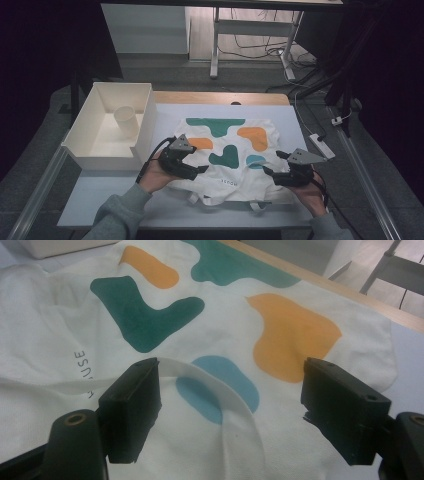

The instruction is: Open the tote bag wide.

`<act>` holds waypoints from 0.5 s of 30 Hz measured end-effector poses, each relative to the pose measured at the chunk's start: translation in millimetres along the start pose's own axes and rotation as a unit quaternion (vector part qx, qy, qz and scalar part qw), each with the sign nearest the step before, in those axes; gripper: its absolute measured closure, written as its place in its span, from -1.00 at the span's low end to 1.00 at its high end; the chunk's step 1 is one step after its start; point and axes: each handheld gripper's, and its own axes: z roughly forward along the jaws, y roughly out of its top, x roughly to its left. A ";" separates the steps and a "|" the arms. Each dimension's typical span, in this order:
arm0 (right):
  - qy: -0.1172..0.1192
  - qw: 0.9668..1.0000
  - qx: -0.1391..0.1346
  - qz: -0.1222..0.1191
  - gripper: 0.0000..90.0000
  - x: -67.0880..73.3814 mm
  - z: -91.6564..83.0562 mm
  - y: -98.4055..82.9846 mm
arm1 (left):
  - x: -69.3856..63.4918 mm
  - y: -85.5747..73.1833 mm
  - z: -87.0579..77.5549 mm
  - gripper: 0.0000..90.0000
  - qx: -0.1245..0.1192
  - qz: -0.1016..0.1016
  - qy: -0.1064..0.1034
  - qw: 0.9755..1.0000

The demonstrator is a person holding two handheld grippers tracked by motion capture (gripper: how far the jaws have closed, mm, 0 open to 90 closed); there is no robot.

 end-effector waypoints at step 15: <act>0.021 0.999 0.020 -0.024 -0.39 14.2 12.6 28.2 | -1.6 -2.0 22.9 -0.51 0.027 0.014 -0.043 0.999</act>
